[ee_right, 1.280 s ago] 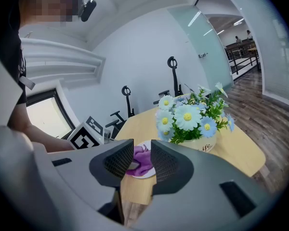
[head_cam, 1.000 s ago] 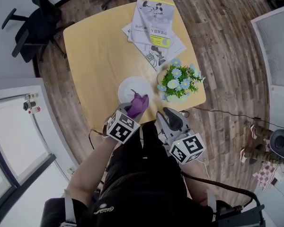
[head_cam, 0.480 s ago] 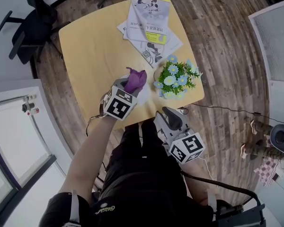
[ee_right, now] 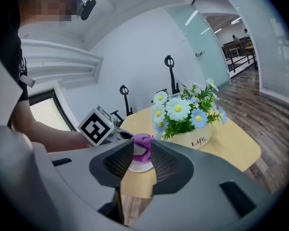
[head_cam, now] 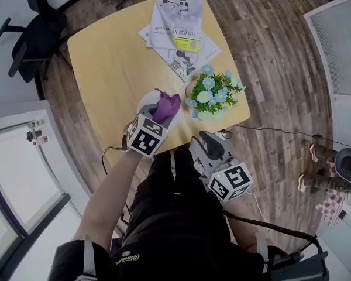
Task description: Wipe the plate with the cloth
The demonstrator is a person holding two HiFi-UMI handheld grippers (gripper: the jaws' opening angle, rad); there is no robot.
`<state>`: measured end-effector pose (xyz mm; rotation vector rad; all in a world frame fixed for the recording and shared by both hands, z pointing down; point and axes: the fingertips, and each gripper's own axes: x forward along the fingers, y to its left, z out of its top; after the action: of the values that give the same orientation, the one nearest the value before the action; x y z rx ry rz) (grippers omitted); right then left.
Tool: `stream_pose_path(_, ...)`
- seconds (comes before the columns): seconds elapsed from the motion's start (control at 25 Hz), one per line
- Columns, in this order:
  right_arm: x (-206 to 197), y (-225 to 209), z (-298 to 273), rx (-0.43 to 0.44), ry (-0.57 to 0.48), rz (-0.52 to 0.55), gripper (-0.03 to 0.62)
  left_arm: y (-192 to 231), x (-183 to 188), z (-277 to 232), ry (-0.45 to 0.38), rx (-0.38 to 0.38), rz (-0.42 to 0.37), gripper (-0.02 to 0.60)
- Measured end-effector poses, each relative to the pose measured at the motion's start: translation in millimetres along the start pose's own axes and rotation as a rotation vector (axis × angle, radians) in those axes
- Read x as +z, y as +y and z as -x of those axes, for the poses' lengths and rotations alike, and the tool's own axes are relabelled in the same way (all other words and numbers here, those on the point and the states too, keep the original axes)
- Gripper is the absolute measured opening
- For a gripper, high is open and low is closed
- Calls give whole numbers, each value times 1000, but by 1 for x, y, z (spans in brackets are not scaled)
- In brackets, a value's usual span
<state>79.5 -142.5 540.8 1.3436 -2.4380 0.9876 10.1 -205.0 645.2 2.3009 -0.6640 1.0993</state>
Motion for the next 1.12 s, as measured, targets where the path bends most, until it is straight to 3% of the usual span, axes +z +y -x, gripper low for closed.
stream_pose_path(0.2,0,4,-2,12,3,4,110,-48,-35,6,35,-74,-8,126)
stream_pose_path(0.4,-1,8,-3,24,7,7,110,-63,-47,5,46,-95,8,126)
stream_pose_path(0.88,-6,-1,14,-2,2,-4,110,11,34,-10,-52,30,11,126)
stream_pose_path(1.12,-11,-12,23,-26,-3,-19,110,2,36,-21,-23,9,-12,126)
